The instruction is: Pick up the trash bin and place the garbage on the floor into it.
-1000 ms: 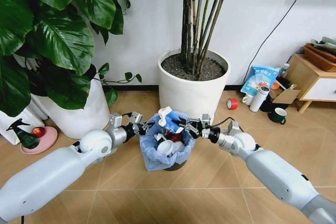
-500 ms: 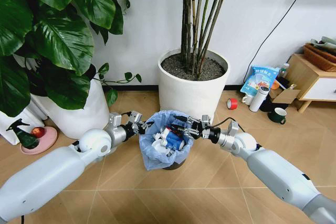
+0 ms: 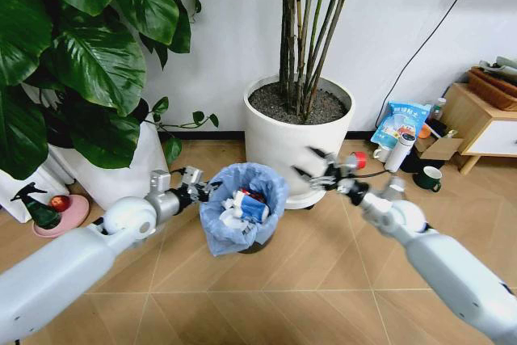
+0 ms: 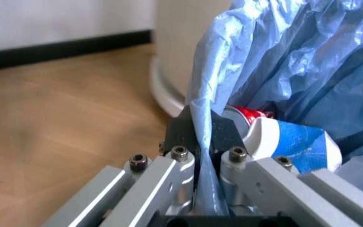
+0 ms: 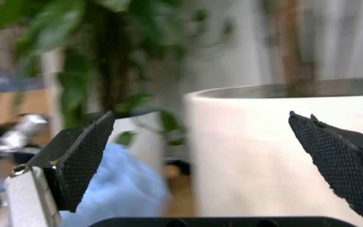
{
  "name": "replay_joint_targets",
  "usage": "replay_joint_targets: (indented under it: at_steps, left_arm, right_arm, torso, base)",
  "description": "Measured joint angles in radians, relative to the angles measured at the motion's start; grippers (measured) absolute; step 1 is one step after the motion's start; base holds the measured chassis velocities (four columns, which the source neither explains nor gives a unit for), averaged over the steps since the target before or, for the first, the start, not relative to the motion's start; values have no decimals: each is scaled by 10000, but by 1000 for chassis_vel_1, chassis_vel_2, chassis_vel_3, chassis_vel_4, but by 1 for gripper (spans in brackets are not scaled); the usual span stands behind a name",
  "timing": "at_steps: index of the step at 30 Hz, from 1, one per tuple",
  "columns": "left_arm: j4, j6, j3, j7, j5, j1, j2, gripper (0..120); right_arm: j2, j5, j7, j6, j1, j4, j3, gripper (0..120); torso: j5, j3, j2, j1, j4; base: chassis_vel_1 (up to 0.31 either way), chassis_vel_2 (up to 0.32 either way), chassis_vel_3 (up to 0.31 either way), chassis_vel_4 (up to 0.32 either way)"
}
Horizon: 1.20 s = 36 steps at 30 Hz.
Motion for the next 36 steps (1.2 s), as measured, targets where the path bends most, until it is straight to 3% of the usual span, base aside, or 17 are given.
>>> replay_joint_targets:
  at_steps: [4,7,9,13,18,21,28,31,36]
  left_arm:
    - [102,-81,-908,53,215,801,18,0]
    - [213,-209,-1859,74,544,1631,18,0]
    - [248,-251,-2127,86,640,1866,28,0]
    - [271,-387,-3609,125,1054,3063,-5,0]
    - [296,-462,-4626,164,1371,3901,-112,0]
    - [275,-555,-5859,250,1854,5255,-369,0]
    - [64,-703,-7556,379,2246,6872,-810,0]
    - [-34,-860,-8650,529,2429,7606,-1190,0]
    - [-11,-1037,-9470,752,2537,8237,-1698,0]
  right_arm:
    - [-11,-275,765,-30,-546,-99,949,100]
    - [47,-601,1810,-117,-1461,-128,2313,100]
    - [91,-823,2151,-143,-1951,-24,2873,100]
    - [635,-1881,3430,-165,-3538,520,4425,100]
    - [1041,-2612,3934,-152,-4391,837,5236,100]
    - [1608,-3256,4258,-108,-5255,1285,6165,100]
    - [2467,-3632,4386,-113,-6030,1858,6930,100]
    - [3197,-3707,4382,-124,-6379,2157,7260,100]
    - [3849,-3824,4164,-76,-6617,2237,7502,100]
  torso:
    - [-12,1,0,0,7]
    - [-8,1,0,0,13]
    - [-9,1,0,0,5]
    - [-4,0,0,0,-3]
    - [-8,0,0,-1,3]
    - [-10,1,0,0,6]
    - [-10,0,0,-1,6]
    - [-4,0,1,-1,4]
    - [-14,1,1,0,3]
  base:
    - [0,0,0,0]
    - [0,0,0,0]
    - [0,0,0,0]
    - [0,0,0,0]
    - [0,0,0,0]
    - [0,0,0,0]
    - [0,0,0,0]
    - [0,0,0,0]
    - [0,0,0,0]
